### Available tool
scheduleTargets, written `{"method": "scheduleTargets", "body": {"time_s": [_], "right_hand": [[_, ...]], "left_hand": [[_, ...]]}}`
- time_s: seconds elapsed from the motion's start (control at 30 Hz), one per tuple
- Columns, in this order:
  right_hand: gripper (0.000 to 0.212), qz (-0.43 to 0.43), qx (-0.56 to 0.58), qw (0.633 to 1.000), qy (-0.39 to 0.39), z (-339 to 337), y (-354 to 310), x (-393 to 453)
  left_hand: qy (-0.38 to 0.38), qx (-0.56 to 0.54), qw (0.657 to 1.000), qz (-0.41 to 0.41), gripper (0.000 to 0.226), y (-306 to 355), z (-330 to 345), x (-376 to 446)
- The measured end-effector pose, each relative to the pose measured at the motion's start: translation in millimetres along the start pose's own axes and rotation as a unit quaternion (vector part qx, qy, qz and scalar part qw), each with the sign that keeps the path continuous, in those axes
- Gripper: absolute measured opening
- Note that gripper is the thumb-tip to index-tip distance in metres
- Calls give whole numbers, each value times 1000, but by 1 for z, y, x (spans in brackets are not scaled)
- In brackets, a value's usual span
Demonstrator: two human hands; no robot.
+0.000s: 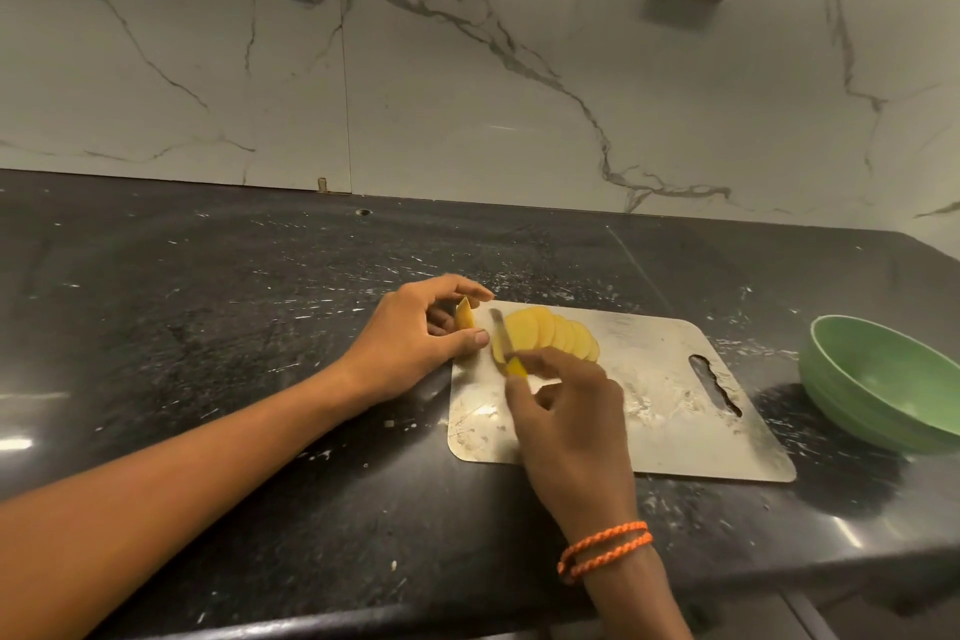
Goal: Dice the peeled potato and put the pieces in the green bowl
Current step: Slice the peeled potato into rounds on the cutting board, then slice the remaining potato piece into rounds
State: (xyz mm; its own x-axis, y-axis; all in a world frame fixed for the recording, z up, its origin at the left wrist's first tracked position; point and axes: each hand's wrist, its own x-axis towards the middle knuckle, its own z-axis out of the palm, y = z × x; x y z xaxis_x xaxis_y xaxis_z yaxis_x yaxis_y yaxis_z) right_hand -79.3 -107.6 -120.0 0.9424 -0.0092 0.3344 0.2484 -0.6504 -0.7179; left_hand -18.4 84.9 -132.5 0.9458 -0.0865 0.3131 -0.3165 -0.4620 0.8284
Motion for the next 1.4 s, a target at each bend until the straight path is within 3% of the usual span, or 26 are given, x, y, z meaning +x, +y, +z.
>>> {"method": "scheduleTargets", "body": {"time_s": [0.17,0.27,0.37,0.6,0.83,0.93,1.17,1.4], "right_hand": [[23,29,-91,989,116,-42,38,15],[26,76,-127,985,86,-52,53,18],[31,54,-137,989,30,-40,48,12],[32,-13,-165,986,-1,-20,29,19],[28,23,-105,993,46,-41,57,31],[27,32,-90,993,68,-51,65,33],[29,24,-77,993,81,-56,72,27],[28,31,-67,995,65,-57,79,32]], "left_hand": [[42,44,994,93,32,11,3,0],[0,99,988,116,23,14,13,-1],[-25,151,980,127,20,13,20,-3],[28,187,977,100,24,8,11,3],[101,113,982,117,41,30,14,18],[90,116,983,112,44,52,41,30],[60,272,950,139,38,71,110,45],[12,217,972,88,34,75,107,56]]}}
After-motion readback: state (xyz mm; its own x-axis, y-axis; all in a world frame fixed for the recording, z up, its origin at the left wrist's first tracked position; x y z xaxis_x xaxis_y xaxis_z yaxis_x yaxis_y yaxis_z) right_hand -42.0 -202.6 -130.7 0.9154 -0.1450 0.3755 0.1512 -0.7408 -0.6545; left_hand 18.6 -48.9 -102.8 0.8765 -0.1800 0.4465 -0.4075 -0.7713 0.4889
